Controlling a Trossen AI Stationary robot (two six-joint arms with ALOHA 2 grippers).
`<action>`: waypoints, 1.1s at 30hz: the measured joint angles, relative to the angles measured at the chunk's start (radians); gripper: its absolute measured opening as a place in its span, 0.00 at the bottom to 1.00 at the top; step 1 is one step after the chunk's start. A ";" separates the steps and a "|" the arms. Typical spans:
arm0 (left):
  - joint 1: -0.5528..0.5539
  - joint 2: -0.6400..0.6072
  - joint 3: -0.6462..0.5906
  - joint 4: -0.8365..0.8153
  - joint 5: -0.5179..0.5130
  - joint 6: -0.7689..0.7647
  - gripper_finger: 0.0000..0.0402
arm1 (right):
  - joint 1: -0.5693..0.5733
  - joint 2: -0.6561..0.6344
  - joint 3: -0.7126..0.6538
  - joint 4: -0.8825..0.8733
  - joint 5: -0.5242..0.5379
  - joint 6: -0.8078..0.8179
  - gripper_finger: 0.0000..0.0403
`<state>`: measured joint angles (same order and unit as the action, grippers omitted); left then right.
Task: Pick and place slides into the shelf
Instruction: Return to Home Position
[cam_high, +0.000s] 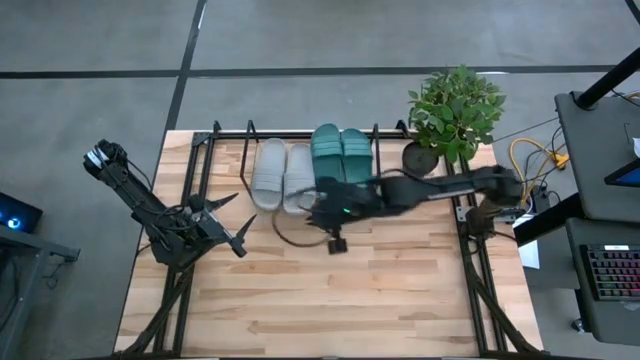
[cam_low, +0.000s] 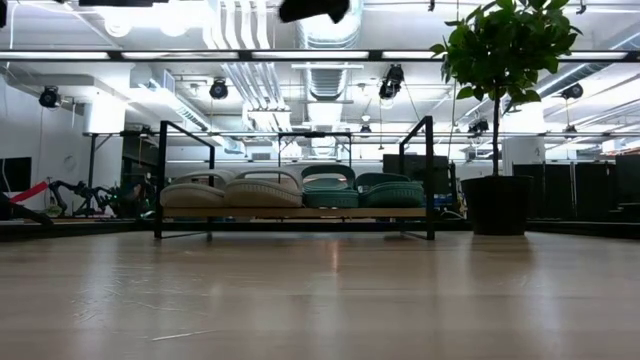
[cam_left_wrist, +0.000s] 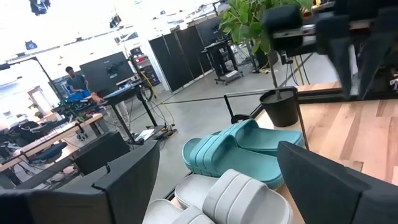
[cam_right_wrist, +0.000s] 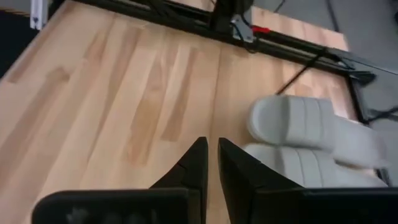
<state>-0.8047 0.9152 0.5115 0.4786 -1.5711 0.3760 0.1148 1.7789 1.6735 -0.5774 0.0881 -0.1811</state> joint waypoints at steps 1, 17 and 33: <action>0.000 -0.001 -0.002 0.003 0.000 -0.002 0.77 | 0.013 -0.040 -0.058 0.031 0.019 0.005 0.07; 0.000 -0.001 -0.005 0.016 0.000 -0.006 0.77 | 0.115 -0.583 -1.071 1.075 0.040 0.016 0.07; 0.000 -0.004 -0.010 0.021 0.000 -0.003 0.77 | -0.185 -0.712 -1.046 0.953 -0.010 -0.153 0.07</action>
<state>-0.8051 0.9114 0.5018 0.4992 -1.5709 0.3729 -0.0702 1.0665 0.6279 0.3756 0.0776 -0.3340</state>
